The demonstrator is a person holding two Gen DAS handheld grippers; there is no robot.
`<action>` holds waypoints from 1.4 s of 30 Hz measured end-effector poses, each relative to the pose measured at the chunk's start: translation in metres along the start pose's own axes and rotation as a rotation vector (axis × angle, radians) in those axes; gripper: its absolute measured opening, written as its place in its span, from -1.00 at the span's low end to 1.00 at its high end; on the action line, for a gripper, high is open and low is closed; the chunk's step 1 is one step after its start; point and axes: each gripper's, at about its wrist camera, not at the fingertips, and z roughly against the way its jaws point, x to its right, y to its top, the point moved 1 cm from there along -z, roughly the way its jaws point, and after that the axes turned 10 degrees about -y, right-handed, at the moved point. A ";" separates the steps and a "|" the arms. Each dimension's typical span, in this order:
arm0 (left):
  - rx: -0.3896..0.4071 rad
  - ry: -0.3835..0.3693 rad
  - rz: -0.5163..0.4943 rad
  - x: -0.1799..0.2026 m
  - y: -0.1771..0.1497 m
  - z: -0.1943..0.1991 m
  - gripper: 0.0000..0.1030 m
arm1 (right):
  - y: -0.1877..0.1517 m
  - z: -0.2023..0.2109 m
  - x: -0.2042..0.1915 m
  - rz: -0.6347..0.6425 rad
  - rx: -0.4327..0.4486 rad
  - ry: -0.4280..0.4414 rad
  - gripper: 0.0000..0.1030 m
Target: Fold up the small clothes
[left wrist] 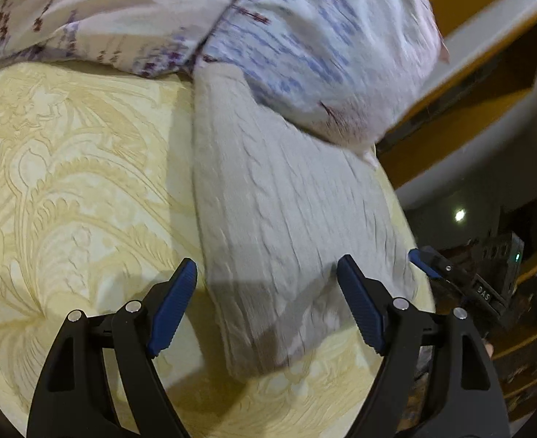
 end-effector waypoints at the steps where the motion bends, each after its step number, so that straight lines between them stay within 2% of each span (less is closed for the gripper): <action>1: 0.002 -0.009 0.015 -0.003 0.005 0.000 0.55 | 0.008 -0.003 0.001 -0.013 -0.002 0.014 0.12; 6: 0.012 -0.002 0.046 -0.015 0.037 -0.006 0.55 | 0.051 -0.043 0.007 -0.089 -0.061 0.036 0.12; 10: -0.002 -0.001 0.061 -0.023 0.063 -0.022 0.55 | 0.064 -0.082 0.013 -0.125 -0.126 0.034 0.11; 11: -0.007 -0.004 0.070 -0.025 0.068 -0.026 0.54 | 0.066 -0.092 0.013 -0.126 -0.141 0.032 -0.06; 12: -0.015 -0.011 0.078 -0.027 0.073 -0.032 0.52 | 0.065 -0.098 0.013 -0.121 -0.153 0.038 -0.51; 13: -0.018 -0.012 0.082 -0.028 0.075 -0.035 0.48 | 0.066 -0.104 0.011 -0.115 -0.163 0.056 -0.74; 14: -0.021 -0.014 0.088 -0.030 0.078 -0.039 0.34 | 0.066 -0.106 0.008 -0.097 -0.151 0.066 -0.80; 18: -0.009 -0.012 0.098 -0.034 0.087 -0.046 0.03 | 0.078 -0.082 -0.009 0.014 0.001 0.052 -0.84; 21: 0.020 -0.027 0.101 -0.035 0.091 -0.045 -0.07 | 0.090 -0.067 -0.015 0.065 0.091 0.020 -0.84; 23: 0.019 -0.025 0.100 -0.035 0.094 -0.047 -0.12 | 0.094 -0.079 -0.012 0.075 0.048 -0.048 -0.85; 26: 0.014 0.004 0.078 -0.034 0.095 -0.055 -0.32 | 0.090 -0.120 0.008 0.023 -0.099 -0.120 -0.84; 30: 0.023 0.044 0.056 -0.033 0.098 -0.065 -0.54 | 0.086 -0.132 0.019 -0.047 -0.135 -0.087 -0.78; 32: 0.021 0.040 0.067 -0.037 0.099 -0.067 -0.54 | 0.085 -0.129 0.017 -0.030 -0.142 -0.087 -0.63; 33: 0.023 0.032 0.076 -0.037 0.099 -0.066 -0.52 | 0.085 -0.125 0.019 -0.036 -0.139 -0.083 -0.35; 35: 0.023 0.018 0.082 -0.037 0.097 -0.061 -0.48 | 0.081 -0.109 0.024 -0.071 -0.134 -0.033 -0.10; 37: 0.030 -0.011 0.084 -0.034 0.093 -0.048 -0.25 | 0.069 -0.091 0.029 -0.091 -0.129 0.048 -0.05; 39: 0.041 -0.039 0.071 -0.028 0.082 -0.030 0.17 | 0.055 -0.074 0.032 -0.087 -0.120 0.081 -0.04; 42: 0.026 -0.037 0.029 -0.020 0.059 -0.009 0.33 | 0.033 -0.054 0.036 -0.078 -0.117 0.115 -0.03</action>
